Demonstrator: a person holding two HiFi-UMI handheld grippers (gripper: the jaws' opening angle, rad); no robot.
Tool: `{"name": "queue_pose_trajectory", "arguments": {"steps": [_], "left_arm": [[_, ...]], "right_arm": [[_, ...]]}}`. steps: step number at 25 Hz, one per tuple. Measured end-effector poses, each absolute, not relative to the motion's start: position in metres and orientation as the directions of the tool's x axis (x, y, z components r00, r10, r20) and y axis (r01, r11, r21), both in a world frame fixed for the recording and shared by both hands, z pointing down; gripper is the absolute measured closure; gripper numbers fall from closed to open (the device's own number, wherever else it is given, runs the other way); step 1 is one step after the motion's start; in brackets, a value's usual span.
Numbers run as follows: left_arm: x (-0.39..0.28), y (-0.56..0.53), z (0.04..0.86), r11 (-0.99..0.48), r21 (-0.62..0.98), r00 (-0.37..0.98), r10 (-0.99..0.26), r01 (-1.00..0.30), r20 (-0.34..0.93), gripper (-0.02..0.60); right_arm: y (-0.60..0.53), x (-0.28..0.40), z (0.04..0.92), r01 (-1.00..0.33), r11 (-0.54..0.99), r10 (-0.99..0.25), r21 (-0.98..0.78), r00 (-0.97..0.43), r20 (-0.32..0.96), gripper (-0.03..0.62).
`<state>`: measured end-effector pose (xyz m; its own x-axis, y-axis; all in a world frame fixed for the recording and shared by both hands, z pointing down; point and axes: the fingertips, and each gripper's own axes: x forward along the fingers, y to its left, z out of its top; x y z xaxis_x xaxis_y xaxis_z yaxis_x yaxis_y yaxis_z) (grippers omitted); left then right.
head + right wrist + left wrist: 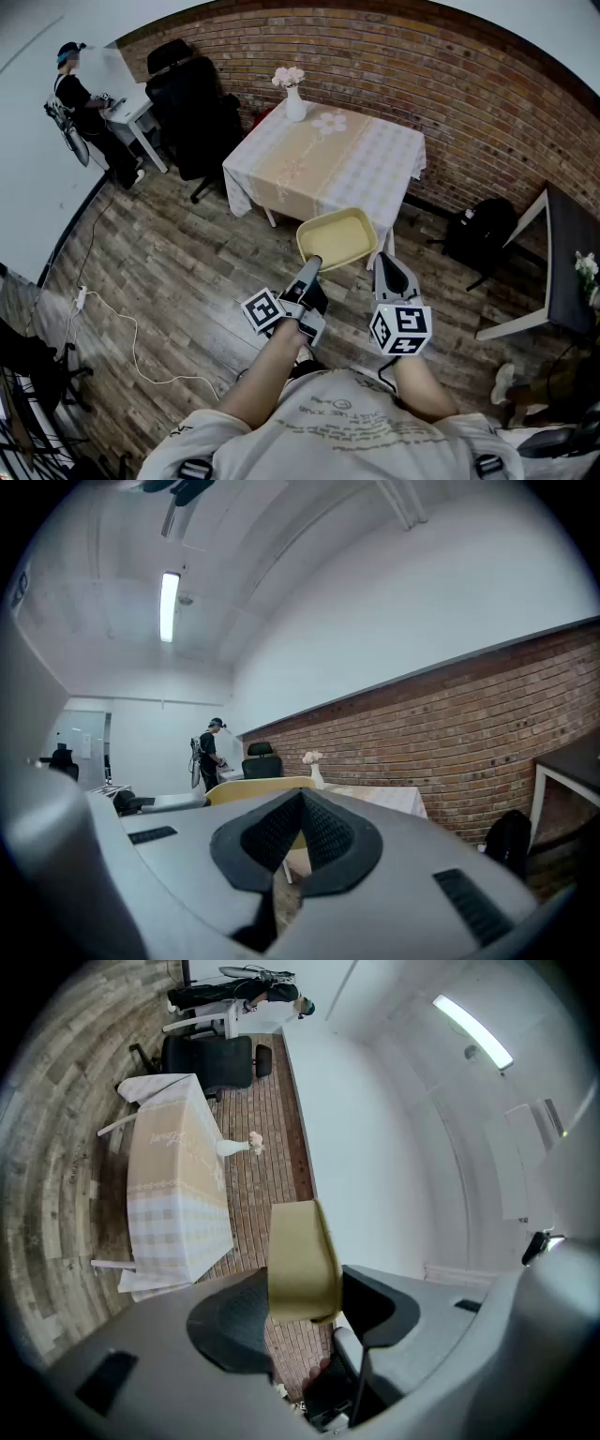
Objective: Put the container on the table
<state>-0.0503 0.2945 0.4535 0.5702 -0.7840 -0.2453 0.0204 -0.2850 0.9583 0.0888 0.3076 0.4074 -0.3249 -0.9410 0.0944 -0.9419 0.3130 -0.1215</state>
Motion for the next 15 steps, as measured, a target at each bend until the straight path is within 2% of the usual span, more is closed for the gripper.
{"name": "queue_pose_trajectory", "arguments": {"steps": [15], "left_arm": [[-0.054, 0.272, 0.463, -0.265, 0.964, 0.571, -0.791, 0.003, -0.219, 0.348]], "right_arm": [[0.285, 0.079, 0.417, -0.938, 0.322, -0.938, -0.130, -0.335, 0.091, 0.592]]}}
